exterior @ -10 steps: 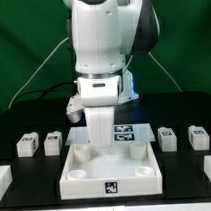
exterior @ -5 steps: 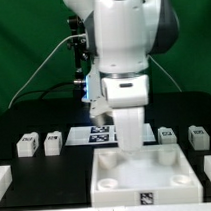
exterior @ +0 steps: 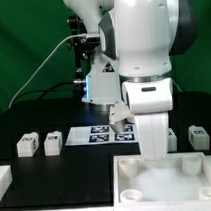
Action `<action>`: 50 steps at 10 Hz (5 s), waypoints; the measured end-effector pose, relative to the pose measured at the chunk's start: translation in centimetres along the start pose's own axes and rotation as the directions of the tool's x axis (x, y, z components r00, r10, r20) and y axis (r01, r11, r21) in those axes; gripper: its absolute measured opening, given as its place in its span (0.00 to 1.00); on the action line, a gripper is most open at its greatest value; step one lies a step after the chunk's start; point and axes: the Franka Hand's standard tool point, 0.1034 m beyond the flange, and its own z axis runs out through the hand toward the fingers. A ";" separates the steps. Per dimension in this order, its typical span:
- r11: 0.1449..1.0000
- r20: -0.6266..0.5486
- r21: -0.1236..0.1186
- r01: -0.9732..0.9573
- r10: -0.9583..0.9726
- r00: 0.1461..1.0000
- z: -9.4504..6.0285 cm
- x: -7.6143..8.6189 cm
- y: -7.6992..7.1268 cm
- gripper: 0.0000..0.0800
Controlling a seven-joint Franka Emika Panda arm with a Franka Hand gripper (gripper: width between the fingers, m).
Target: Assemble one leg
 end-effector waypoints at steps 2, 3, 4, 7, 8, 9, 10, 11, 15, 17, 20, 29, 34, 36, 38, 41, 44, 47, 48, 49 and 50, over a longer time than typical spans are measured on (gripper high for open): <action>0.999 -0.011 -0.041 0.019 -0.020 1.000 0.0 -0.5 0.0 0.07; 0.999 -0.011 -0.037 0.002 -0.003 1.000 0.1 -0.7 -0.1 0.07; 0.999 -0.011 -0.037 0.003 -0.003 1.000 0.1 -0.6 -0.1 0.19; 0.999 -0.011 -0.036 0.001 -0.002 1.000 0.1 -0.7 -0.1 0.53; 0.999 -0.011 -0.035 0.001 -0.001 1.000 0.2 -0.7 -0.1 0.73; 0.999 -0.011 -0.035 0.001 -0.001 1.000 0.2 -0.7 -0.1 0.79; 0.999 -0.011 -0.035 0.001 -0.001 1.000 0.2 -0.7 -0.1 0.79; 0.999 -0.011 -0.035 0.001 -0.001 1.000 0.2 -0.7 -0.2 0.81; 0.999 -0.011 -0.034 0.000 -0.001 1.000 0.2 -0.8 -0.2 0.81; 0.999 -0.012 -0.035 -0.020 0.019 1.000 0.1 -0.7 -0.1 0.81; 0.950 -0.025 -0.041 -0.310 0.309 0.951 -3.6 2.2 -2.3 0.81; 0.054 -0.043 0.071 -0.996 0.998 0.051 -3.5 11.3 -6.9 0.81; 0.008 0.201 0.050 -0.999 0.980 0.018 -2.8 10.8 -9.1 0.81; -0.016 0.421 0.008 -1.000 0.907 -0.011 -1.6 12.0 -11.3 0.81; -0.007 0.587 -0.007 -1.000 0.810 -0.010 -1.2 11.9 -11.8 0.81; -0.003 0.742 -0.013 -1.000 0.670 -0.011 -0.6 11.9 -11.6 0.81; 0.001 0.740 -0.015 -1.000 0.673 -0.011 0.8 12.5 -12.0 0.81; -0.003 0.773 -0.019 -1.000 0.634 -0.017 2.0 12.3 -12.4 0.81; -0.003 0.773 -0.018 -1.000 0.635 -0.016 2.0 12.3 -12.4 0.81; -0.003 0.773 -0.018 -1.000 0.635 -0.016 2.0 12.3 -12.4 0.66; -0.003 0.773 -0.018 -1.000 0.634 -0.016 2.0 12.3 -12.4 0.49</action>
Offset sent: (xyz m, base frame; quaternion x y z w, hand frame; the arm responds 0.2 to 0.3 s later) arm 0.0000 0.0000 0.0000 0.0000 0.0000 0.0000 1.0000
